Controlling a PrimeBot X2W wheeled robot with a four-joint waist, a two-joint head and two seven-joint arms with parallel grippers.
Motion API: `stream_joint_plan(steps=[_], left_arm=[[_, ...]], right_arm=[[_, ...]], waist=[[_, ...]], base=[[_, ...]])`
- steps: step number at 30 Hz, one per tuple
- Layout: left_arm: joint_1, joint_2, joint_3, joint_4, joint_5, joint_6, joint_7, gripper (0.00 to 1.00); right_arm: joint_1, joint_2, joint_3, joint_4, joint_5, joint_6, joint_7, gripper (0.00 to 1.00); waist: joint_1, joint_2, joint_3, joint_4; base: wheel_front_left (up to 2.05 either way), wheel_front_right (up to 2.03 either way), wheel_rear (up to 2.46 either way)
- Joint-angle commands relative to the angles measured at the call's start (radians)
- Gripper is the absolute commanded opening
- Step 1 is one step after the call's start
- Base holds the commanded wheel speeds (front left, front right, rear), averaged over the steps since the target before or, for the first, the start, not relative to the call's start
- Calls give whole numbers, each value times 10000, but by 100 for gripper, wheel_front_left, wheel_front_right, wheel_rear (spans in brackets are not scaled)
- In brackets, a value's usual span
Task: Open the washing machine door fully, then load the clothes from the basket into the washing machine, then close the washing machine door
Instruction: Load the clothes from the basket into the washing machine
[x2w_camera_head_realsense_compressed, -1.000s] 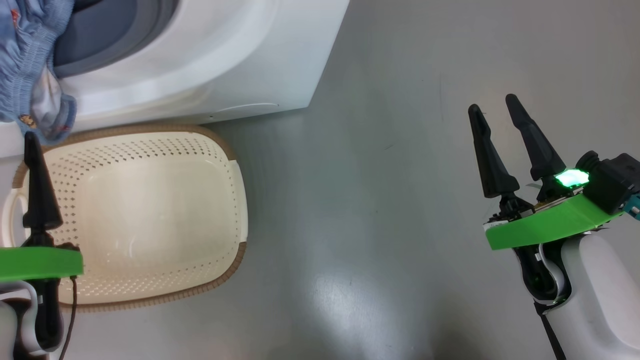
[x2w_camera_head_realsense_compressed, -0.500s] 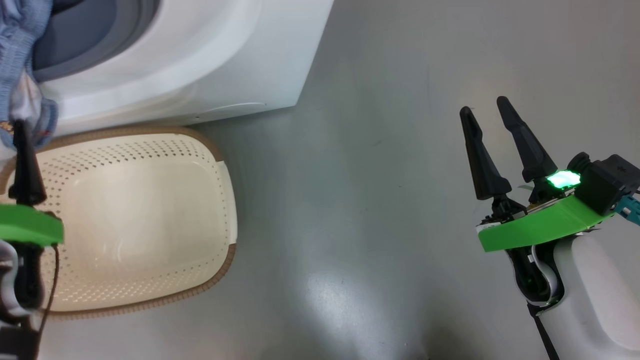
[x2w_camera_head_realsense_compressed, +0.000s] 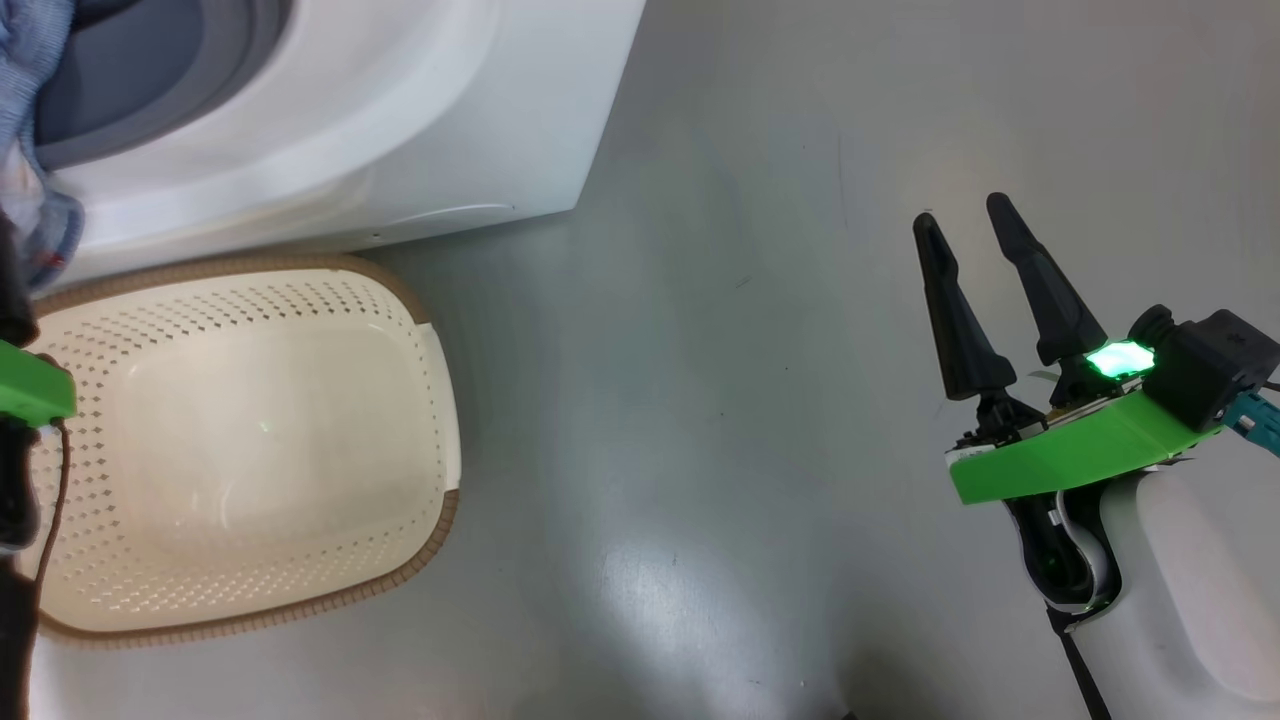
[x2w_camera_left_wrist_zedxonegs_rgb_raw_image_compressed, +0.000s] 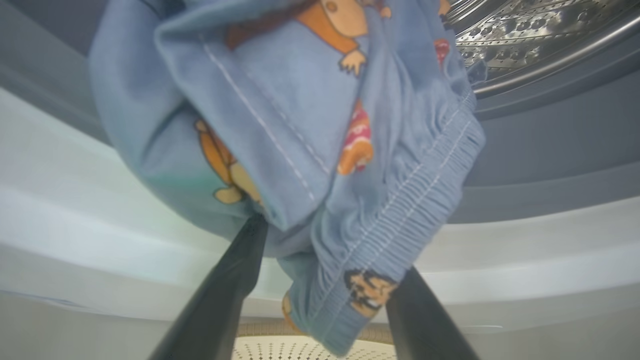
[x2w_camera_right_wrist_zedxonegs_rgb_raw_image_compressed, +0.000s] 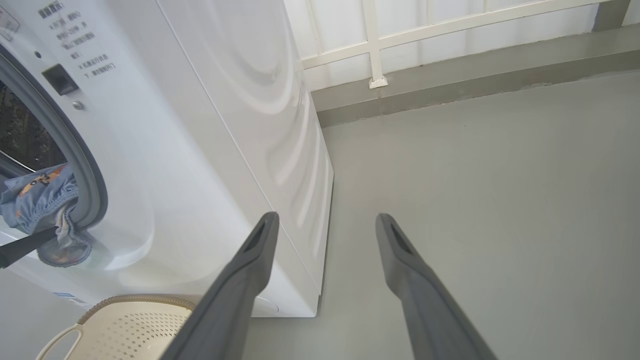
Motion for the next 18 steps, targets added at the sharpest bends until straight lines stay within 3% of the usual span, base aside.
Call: stream_joint_plan(steps=[1, 2, 11, 18], left_arm=[[-209, 517, 275, -33, -31, -37, -121, 40], [-285, 510, 256, 79, -12, -67, -184, 0], [-323, 365, 97, 390, 111, -327, -562, 0], [67, 424, 66, -477, 395, -322, -723, 0]], right_arm=[[124, 9, 162, -191, 4, 16, -118, 100], [127, 16, 160, -191, 4, 16, -118, 100], [189, 16, 122, -194, -9, 16, -118, 100], [242, -10, 127, -210, -11, 16, -118, 100]], waist=[[0, 0, -2, -4], [0, 0, -4, -4], [0, 0, -81, 106], [0, 0, -162, 175]], base=[[0, 0, 0], [0, 0, 0], [0, 0, 0], [0, 0, 0]])
